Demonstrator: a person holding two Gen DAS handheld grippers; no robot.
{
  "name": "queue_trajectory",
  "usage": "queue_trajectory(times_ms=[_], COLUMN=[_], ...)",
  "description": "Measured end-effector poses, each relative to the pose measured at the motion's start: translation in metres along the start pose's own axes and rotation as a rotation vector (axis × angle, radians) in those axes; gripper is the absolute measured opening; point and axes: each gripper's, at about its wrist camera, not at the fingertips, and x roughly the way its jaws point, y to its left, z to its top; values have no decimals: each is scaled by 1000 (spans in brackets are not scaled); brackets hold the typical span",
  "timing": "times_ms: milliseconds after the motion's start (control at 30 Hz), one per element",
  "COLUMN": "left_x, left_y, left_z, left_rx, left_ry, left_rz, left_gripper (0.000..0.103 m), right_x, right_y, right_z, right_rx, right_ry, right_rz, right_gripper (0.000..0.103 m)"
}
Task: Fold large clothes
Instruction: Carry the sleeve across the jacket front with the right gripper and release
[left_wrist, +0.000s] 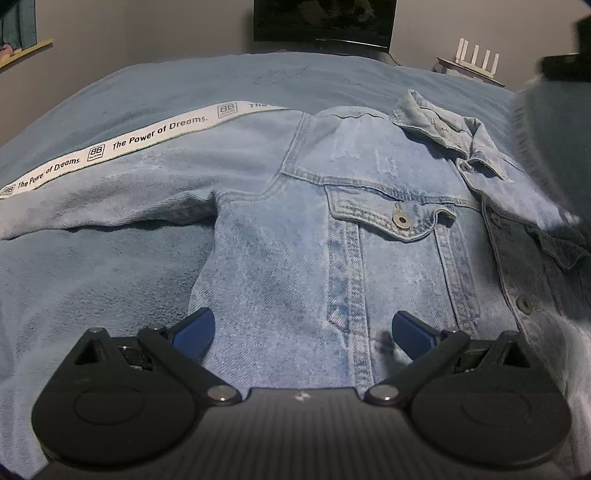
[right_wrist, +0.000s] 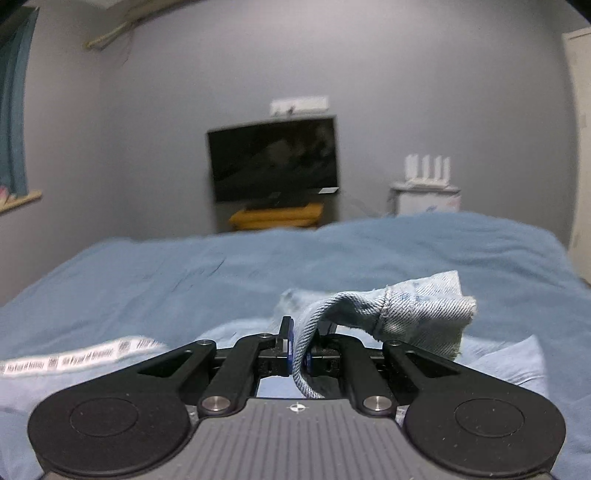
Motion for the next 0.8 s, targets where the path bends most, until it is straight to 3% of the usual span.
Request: queue_trajectory(times_ms=[333, 367, 467, 633, 800], left_x=[-2, -3, -2, -2, -9], left_y=[4, 3, 2, 3, 6], left_z=[1, 1, 1, 1, 3], left_rx=[-24, -21, -12, -7, -23], left_ry=[-5, -6, -6, -17, -70], left_rz=[-20, -19, -16, -20, -49], left_gripper=[103, 103, 103, 103, 103], right_x=[54, 58, 70, 55, 18], right_y=[78, 84, 89, 64, -4], right_z=[-11, -13, -19, -17, -20], right_rx=[-35, -34, 0, 102, 227], right_ry=[128, 160, 279, 261, 227], right_rz=[168, 195, 265, 249, 224], right_gripper=[8, 12, 35, 51, 52])
